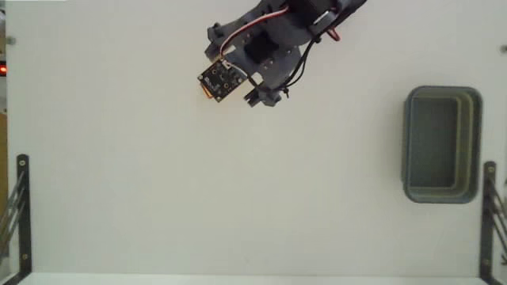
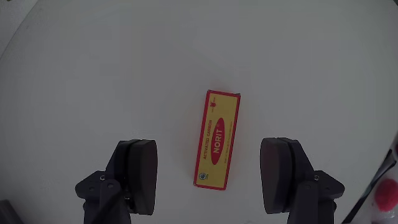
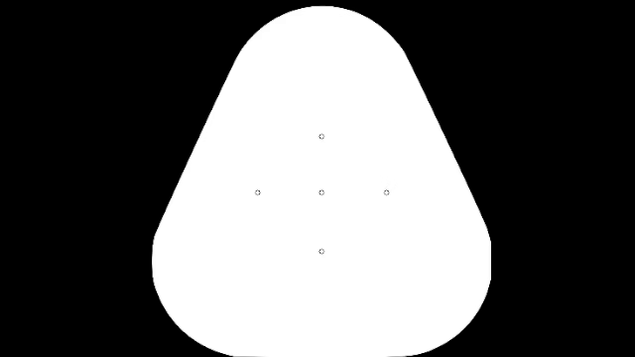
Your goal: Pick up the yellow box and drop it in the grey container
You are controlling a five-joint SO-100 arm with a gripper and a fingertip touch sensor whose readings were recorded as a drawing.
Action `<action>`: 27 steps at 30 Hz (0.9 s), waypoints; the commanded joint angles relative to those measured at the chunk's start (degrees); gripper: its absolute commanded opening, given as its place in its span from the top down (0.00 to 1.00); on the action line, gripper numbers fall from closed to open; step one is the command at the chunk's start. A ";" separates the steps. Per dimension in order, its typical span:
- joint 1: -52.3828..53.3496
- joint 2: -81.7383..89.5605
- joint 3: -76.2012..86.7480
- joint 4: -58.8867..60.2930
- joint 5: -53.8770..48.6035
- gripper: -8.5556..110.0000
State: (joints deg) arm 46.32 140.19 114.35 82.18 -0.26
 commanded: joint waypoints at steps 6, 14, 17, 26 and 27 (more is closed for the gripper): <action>2.28 1.93 0.21 -0.22 0.26 0.00; 2.28 1.93 0.21 -0.22 0.26 0.00; 2.28 1.93 0.21 -0.22 0.26 0.00; 2.28 3.28 3.42 -2.08 0.26 0.00; 2.28 3.57 4.10 -2.47 0.26 0.00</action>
State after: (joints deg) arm 47.46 140.36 117.16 81.56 -0.18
